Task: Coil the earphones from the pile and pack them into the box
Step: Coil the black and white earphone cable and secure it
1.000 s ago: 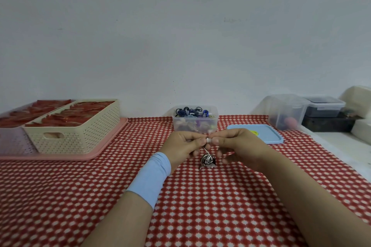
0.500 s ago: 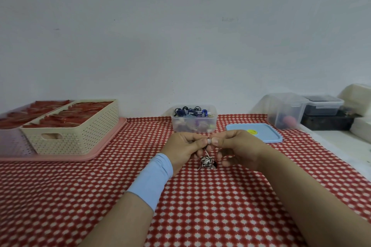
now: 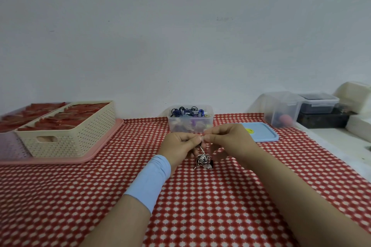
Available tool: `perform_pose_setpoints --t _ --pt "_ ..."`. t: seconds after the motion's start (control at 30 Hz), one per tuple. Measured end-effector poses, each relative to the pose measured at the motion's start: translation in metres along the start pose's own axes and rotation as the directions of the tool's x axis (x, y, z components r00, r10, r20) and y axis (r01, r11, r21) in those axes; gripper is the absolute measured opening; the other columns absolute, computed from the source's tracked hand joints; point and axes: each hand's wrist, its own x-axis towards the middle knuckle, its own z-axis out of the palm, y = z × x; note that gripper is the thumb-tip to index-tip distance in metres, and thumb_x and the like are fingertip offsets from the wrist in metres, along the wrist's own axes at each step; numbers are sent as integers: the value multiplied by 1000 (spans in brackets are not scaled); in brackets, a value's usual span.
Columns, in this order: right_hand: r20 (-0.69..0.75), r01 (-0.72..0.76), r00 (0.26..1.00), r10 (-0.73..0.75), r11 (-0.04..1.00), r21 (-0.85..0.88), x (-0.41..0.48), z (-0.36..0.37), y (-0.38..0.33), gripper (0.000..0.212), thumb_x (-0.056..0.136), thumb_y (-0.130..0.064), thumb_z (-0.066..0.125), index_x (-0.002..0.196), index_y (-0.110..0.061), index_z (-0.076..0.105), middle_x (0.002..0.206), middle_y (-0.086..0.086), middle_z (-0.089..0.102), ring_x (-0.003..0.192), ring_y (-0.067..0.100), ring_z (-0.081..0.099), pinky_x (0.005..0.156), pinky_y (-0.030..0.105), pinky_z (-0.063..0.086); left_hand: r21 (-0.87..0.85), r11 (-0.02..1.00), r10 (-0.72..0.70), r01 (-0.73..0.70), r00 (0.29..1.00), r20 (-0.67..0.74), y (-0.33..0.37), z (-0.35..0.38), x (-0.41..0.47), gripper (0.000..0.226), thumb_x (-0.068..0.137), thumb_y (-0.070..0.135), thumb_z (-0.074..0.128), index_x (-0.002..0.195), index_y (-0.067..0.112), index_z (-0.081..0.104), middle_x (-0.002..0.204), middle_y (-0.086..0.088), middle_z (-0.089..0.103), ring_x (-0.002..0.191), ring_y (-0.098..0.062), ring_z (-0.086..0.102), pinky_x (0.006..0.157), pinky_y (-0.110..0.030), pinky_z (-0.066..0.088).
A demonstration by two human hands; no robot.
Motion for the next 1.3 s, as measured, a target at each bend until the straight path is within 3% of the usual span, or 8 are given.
perform_pose_setpoints --t 0.3,0.43,0.6,0.7,0.87,1.03,1.13,1.3 --pt "4 157 987 -161 959 -237 0 -4 -1 16 87 -10 77 80 -24 79 72 2 77 62 12 67 53 27 58 -3 1000 14 -14 1000 -12 3 2 -2 12 92 12 66 91 11 77 80 -4 76 58 -8 60 56 -20 50" --pt "-30 148 987 -157 967 -209 4 -4 2 6 86 -14 78 89 -18 81 74 4 76 60 13 62 54 31 57 3 998 67 -67 997 -37 5 5 -2 14 92 9 66 85 12 78 77 -4 75 59 -8 61 60 -22 52" --pt "-54 155 984 -167 971 -180 6 -2 4 10 86 -13 78 94 -10 81 68 -1 73 53 7 54 48 27 52 48 989 145 -143 988 -59 8 5 -3 12 91 6 66 86 9 77 66 3 72 55 -5 60 61 -21 55" --pt "-69 161 983 -172 976 -144 5 0 3 8 86 -13 78 93 -11 80 72 1 75 55 5 59 49 25 53 90 980 182 -175 981 -71 9 5 -3 14 92 7 65 86 11 77 62 4 70 54 -6 60 59 -21 54" --pt "-95 217 968 -234 963 -163 5 -3 1 9 84 -7 78 92 -13 79 72 2 76 57 15 65 55 31 60 52 991 129 -127 990 -48 10 7 -1 16 94 8 63 90 14 77 60 -2 68 52 -10 60 55 -21 50" --pt "-48 250 963 -266 945 -212 2 -6 -1 19 83 -4 79 83 -23 78 68 0 75 55 15 67 59 36 60 32 995 98 -97 995 -18 7 4 -2 14 93 8 64 95 11 78 79 -4 75 56 -9 60 56 -21 51" --pt "-39 230 969 -243 952 -201 2 -7 -1 23 83 -4 79 78 -26 79 70 1 76 58 13 68 59 34 59 24 995 97 -96 995 -19 7 3 -2 14 93 7 64 94 12 77 79 -6 75 57 -8 59 57 -21 51" --pt "-74 166 982 -176 979 -121 4 -5 4 7 84 -10 78 89 -14 81 75 0 77 62 2 65 56 25 56 42 990 139 -137 990 -31 8 6 -4 18 93 3 63 91 15 76 74 -4 74 56 -8 59 57 -20 51"
